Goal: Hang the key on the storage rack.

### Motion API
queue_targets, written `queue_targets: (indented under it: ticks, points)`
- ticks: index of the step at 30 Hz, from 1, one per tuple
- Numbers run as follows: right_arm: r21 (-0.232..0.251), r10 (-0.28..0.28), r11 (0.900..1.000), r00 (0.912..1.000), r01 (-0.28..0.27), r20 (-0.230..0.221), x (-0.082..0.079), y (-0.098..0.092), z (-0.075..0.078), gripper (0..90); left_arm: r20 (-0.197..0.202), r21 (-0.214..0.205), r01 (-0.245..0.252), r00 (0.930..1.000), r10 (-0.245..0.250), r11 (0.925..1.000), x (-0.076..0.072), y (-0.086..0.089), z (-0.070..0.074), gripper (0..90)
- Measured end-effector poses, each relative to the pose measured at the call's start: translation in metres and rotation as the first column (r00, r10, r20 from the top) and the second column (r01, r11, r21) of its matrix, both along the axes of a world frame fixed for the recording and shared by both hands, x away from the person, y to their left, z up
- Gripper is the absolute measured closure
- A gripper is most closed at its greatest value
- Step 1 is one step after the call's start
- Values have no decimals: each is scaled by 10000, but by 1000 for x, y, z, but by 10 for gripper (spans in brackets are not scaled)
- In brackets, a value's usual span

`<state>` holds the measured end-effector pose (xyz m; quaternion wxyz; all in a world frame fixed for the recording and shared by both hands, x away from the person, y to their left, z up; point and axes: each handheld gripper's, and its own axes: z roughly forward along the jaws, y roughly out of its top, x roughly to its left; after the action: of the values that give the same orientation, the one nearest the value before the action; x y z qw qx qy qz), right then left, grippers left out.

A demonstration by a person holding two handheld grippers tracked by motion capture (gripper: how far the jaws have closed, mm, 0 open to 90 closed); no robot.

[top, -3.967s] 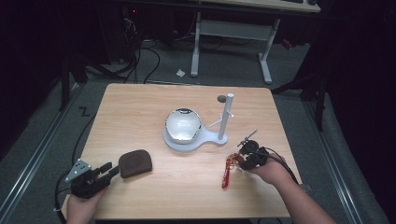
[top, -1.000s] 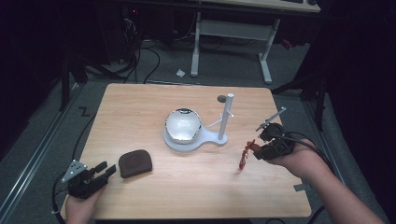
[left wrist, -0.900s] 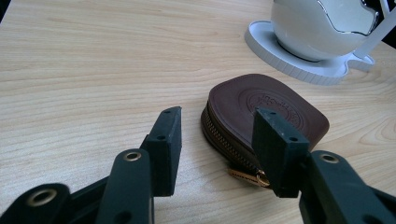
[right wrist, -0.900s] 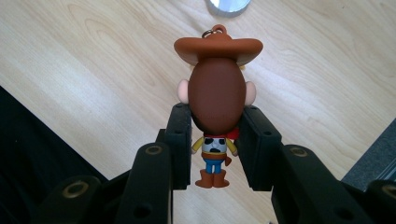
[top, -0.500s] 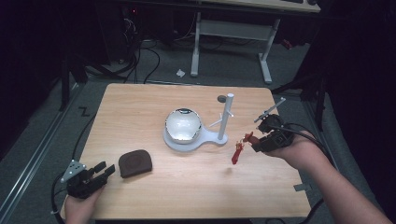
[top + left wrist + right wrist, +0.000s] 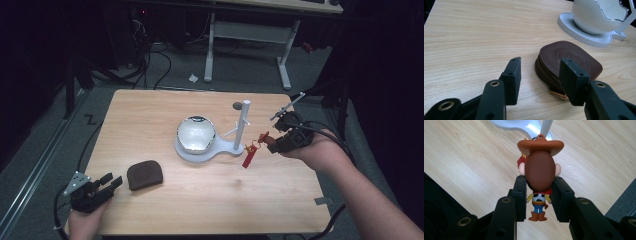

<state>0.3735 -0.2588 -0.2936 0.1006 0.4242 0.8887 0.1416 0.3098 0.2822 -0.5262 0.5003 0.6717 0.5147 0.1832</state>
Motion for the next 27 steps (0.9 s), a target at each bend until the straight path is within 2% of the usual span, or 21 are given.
queue_targets:
  ticks: [8, 21, 27]
  points:
    - [34, -4, 10000, 9998, 3, 209, 6, 5, 12, 680, -39, 31, 60, 10000, -60, 10000, 0, -1, -1, 529]
    - [48, 171, 9998, 9987, -173, 473, 14, 17, 23, 680, -47, 15, 81, 10000, -81, 10000, -1, -2, -1, 531]
    - [139, 42, 9999, 9979, -51, 645, 21, 20, 29, 680, -38, -38, 62, 10000, -62, 10000, -1, -2, -1, 532]
